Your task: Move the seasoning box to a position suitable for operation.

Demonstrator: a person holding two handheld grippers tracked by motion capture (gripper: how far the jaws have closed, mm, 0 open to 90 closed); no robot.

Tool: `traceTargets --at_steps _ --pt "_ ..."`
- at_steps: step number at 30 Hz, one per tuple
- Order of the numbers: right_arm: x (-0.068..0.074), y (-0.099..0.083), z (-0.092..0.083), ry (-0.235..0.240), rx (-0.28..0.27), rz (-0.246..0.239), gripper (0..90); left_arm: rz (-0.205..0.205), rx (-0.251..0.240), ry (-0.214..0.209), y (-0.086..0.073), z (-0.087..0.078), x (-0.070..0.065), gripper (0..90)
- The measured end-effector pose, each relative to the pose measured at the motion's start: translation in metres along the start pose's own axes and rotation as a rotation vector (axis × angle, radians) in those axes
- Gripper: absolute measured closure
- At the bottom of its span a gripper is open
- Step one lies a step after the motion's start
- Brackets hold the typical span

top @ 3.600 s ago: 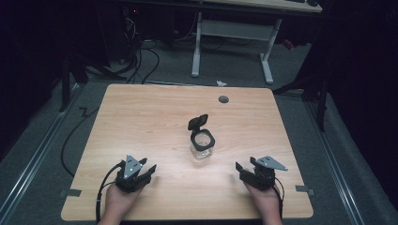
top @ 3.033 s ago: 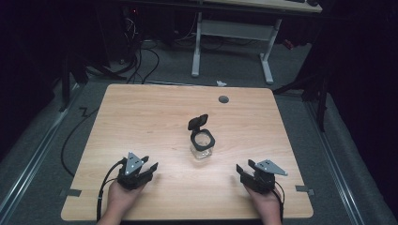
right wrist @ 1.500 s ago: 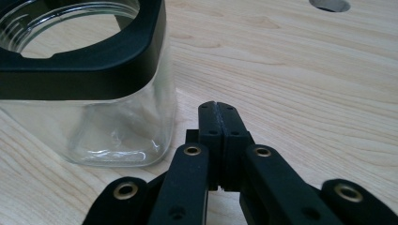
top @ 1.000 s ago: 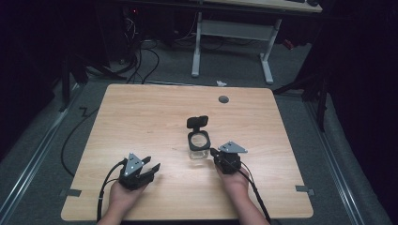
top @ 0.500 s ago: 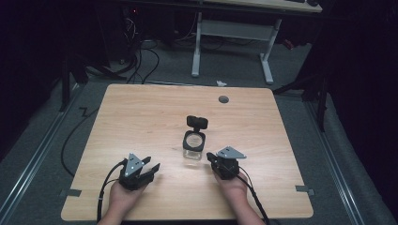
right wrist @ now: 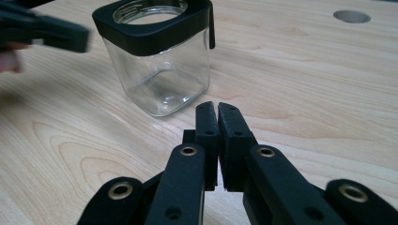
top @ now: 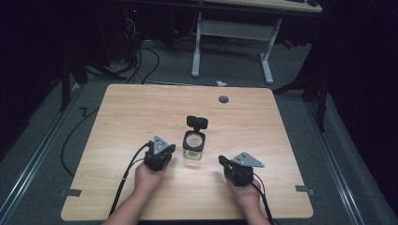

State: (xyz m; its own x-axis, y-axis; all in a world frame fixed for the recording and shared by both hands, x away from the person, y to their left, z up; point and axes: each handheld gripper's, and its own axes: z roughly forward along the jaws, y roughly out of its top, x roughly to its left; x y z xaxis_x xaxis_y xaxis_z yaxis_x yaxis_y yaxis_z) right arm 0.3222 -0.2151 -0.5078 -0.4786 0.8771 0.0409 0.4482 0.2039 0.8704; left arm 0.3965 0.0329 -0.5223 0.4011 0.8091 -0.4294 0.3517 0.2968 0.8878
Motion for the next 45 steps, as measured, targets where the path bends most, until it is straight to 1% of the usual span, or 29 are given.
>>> traceTargets --at_steps 1,2,6,7,12,16,19,20,21,23,24,25,27,29,30,31,32,33,34,36,37,38,39,40,41,42,43,44,45 --pt "0.000 0.000 0.000 0.000 0.000 0.000 87.8 -0.004 -0.004 0.005 -0.001 0.006 -0.001 90.0" --pt "-0.001 -0.001 -0.003 0.004 -0.009 0.003 87.7 -0.009 0.006 0.015 -0.004 0.014 -0.002 90.0" --pt "-0.002 -0.004 -0.008 0.005 -0.030 0.014 87.5 -0.006 0.005 -0.005 -0.007 0.013 -0.009 90.0" --pt "-0.002 -0.005 -0.009 0.006 -0.035 0.017 87.5 -0.001 0.007 -0.020 -0.007 0.011 -0.013 90.0" --pt "-0.003 -0.009 -0.010 -0.002 -0.039 0.020 87.5 0.004 0.001 -0.027 -0.007 0.007 -0.020 90.0" --pt "-0.004 -0.010 -0.010 0.003 -0.042 0.026 87.5 0.007 0.002 -0.051 -0.011 0.000 -0.031 90.0" --pt "-0.004 -0.011 -0.009 0.008 -0.043 0.025 86.9 0.007 0.000 -0.048 -0.012 -0.003 -0.031 90.0" --pt "-0.003 -0.011 -0.008 0.017 -0.039 0.032 85.3 -0.018 -0.006 -0.042 -0.012 -0.008 -0.029 90.0" --pt "-0.003 -0.011 -0.008 0.017 -0.039 0.032 85.3 -0.018 -0.006 -0.042 -0.012 -0.008 -0.029 89.3" --pt "-0.002 -0.010 -0.007 0.025 -0.044 0.031 84.9 -0.031 -0.007 -0.050 -0.016 -0.014 -0.028 88.8" --pt "-0.002 -0.009 -0.006 0.024 -0.046 0.031 85.1 -0.018 -0.002 -0.059 -0.020 -0.018 -0.029 88.8" --pt "-0.002 -0.007 -0.005 0.024 -0.048 0.031 85.3 -0.020 0.001 -0.070 -0.022 -0.020 -0.030 88.8" --pt "-0.002 0.001 -0.002 0.029 -0.056 0.031 87.9 -0.014 0.015 -0.101 -0.028 -0.022 -0.036 88.1" --pt "-0.003 0.011 0.001 0.019 -0.070 0.032 90.0 -0.019 0.026 -0.120 -0.030 -0.021 -0.040 88.2" --pt "-0.003 0.011 0.001 0.019 -0.070 0.032 90.0 -0.019 0.026 -0.120 -0.030 -0.021 -0.040 88.4" --pt "-0.004 0.027 0.005 0.020 -0.084 0.033 90.0 -0.023 0.039 -0.130 -0.030 -0.019 -0.042 88.5" --pt "-0.004 0.035 0.007 0.023 -0.094 0.031 90.0 -0.029 0.050 -0.137 -0.030 -0.017 -0.043 88.5" --pt "-0.004 0.035 0.007 0.023 -0.094 0.031 90.0 -0.029 0.050 -0.137 -0.030 -0.017 -0.043 88.7" --pt "-0.002 0.051 0.012 0.019 -0.107 0.024 90.0 -0.043 0.058 -0.149 -0.029 -0.015 -0.045 88.9" --pt "-0.001 0.066 0.016 0.018 -0.125 0.019 90.0 -0.045 0.060 -0.161 -0.029 -0.014 -0.048 88.8" --pt "-0.001 0.066 0.016 0.018 -0.125 0.019 90.0 -0.045 0.060 -0.161 -0.029 -0.014 -0.048 88.5" --pt "0.000 0.083 0.022 0.018 -0.140 0.014 90.0 -0.040 0.067 -0.164 -0.032 -0.012 -0.047 87.9" --pt "0.000 0.083 0.022 0.018 -0.140 0.014 90.0 -0.040 0.067 -0.164 -0.032 -0.012 -0.047 87.4" --pt "0.001 0.089 0.024 0.019 -0.145 0.011 90.0 -0.044 0.081 -0.160 -0.034 -0.009 -0.045 87.4" --pt "0.001 0.097 0.027 0.017 -0.153 0.007 90.0 -0.044 0.079 -0.159 -0.035 -0.009 -0.045 86.4" --pt "0.002 0.110 0.029 0.018 -0.167 0.006 90.0 -0.027 0.061 -0.174 -0.036 -0.011 -0.047 86.0" --pt "0.002 0.115 0.030 0.018 -0.171 0.005 90.0 -0.027 0.061 -0.174 -0.036 -0.011 -0.047 86.0" --pt "0.002 0.120 0.030 0.016 -0.177 0.003 90.0 0.004 0.060 -0.185 -0.039 -0.012 -0.049 86.0" --pt "0.002 0.125 0.031 0.017 -0.180 0.001 90.0 0.011 0.057 -0.189 -0.040 -0.013 -0.050 86.0"
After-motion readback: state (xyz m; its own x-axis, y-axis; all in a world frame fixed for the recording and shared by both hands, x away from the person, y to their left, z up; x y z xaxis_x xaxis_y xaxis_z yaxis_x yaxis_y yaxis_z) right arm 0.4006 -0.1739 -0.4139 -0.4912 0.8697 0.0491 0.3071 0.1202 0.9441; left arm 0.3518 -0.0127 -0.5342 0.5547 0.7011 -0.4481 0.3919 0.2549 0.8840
